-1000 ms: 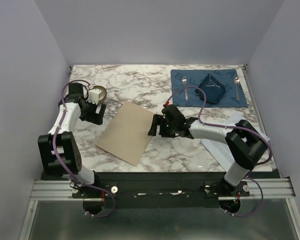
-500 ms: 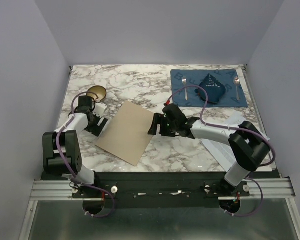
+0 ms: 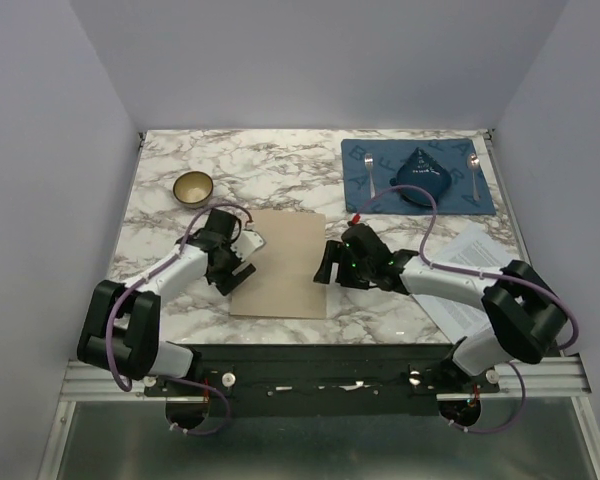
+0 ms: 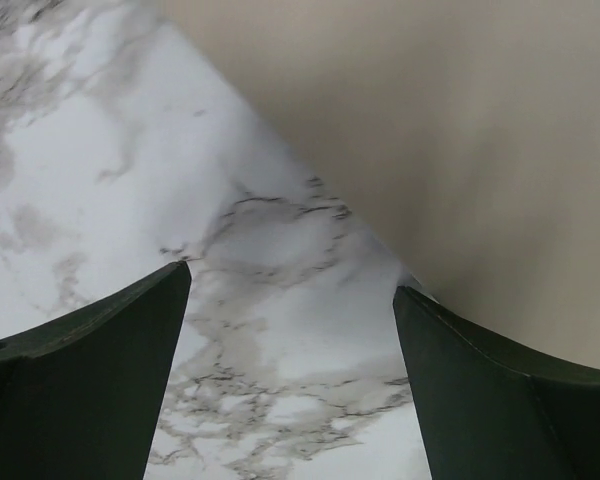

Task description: Put the files into the folder

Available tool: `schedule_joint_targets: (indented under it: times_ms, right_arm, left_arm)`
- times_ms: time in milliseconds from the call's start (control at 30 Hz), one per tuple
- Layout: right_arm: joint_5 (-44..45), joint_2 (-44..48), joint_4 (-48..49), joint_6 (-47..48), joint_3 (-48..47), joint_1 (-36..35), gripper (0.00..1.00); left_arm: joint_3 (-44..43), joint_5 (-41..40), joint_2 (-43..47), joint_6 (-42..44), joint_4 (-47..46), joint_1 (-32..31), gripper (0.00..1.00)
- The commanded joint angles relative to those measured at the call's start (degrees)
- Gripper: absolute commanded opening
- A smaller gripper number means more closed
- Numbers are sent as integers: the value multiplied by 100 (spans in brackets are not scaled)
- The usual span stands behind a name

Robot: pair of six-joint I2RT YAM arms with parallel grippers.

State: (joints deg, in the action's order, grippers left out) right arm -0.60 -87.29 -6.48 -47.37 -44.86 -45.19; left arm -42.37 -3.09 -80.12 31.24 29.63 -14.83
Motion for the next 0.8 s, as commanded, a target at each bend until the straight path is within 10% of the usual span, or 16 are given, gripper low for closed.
schedule_joint_targets:
  times_ms: [0,367,767]
  right_arm:
    - [525,536,-274,-219,416,-34,88]
    - [1037,2294,-1584,-1115,979,-34,87]
    - [412,2779,-161,-2337,1797,-649,80]
  left_arm:
    - [97,274,330,-513,570,-1053,98]
    - [-561,125,40,-1551,685,-2638,99]
    - [-1467,-534,74,-1753,721,-2632,99]
